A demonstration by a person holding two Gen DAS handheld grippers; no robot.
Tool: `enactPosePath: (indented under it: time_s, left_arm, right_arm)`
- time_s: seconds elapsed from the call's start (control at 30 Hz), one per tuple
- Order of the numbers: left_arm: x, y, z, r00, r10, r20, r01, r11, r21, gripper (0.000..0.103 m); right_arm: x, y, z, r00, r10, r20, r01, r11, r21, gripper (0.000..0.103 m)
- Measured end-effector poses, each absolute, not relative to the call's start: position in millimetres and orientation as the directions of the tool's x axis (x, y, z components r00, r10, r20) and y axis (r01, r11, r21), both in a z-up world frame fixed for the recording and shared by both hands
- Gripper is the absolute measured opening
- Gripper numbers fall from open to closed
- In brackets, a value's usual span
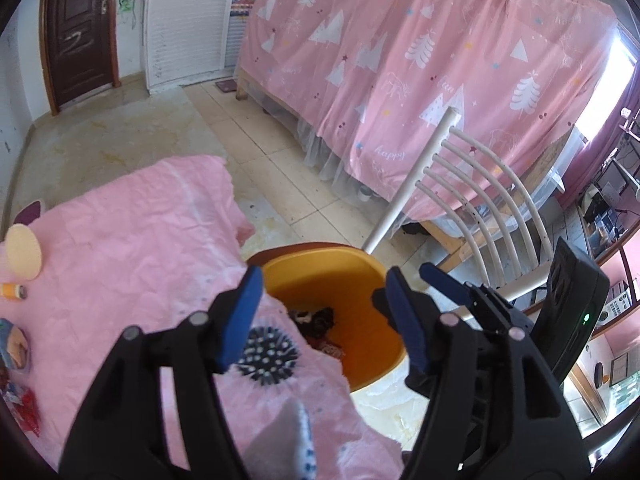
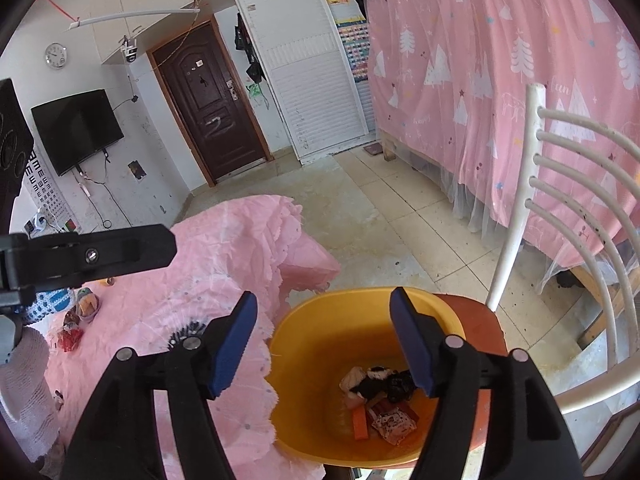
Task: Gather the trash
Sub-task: 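Move both tools back over the bed toward the remaining items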
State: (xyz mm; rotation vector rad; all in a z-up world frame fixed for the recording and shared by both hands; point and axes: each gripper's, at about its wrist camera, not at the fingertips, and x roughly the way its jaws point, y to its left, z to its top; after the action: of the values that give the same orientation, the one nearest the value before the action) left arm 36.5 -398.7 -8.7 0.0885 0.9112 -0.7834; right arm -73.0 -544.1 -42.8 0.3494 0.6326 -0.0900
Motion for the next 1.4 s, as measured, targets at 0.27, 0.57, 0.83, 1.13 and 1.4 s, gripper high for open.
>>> enactPosePath:
  time_s: [0.27,0.57,0.83,1.13,1.4]
  left_arm:
    - [41.7,-328.8,12.2,0.474,-0.532,-0.701,0.570,0.793,-0.216,0.069]
    - [52.6,-253.7,20.8,0.551,-0.473,-0.688,0.479,0.854,-0.202,0.070]
    - [64.2,-185.3,16.7,0.597,-0.392,-0.700,0.378,0.907,-0.186,0.070]
    - [80.6,-119.9,4.6,0.621,-0.322,-0.715,0.275,0.943,-0.186,0.070]
    - [93.0,-72.8,-21.9,0.600,-0.250,-0.760,0.198,0.967,-0.162,0.070]
  right_arm:
    - [-47.9,-495.8,-16.0,0.815,0.069,-0.575,0.096,0.963,0.252,0.070]
    - [-13.9,-430.2,0.3,0.803,0.143,-0.579,-0.024,0.978,0.209,0.076]
    - [19.4,-369.0,5.1,0.780,0.213,-0.589,-0.126,0.974,0.186,0.078]
    - [45.0,-308.0,2.1,0.743,0.262,-0.616,-0.218,0.965,0.146,0.079]
    - [66.4,-266.2,0.4,0.715,0.290,-0.636,-0.276,0.953,0.124,0.079]
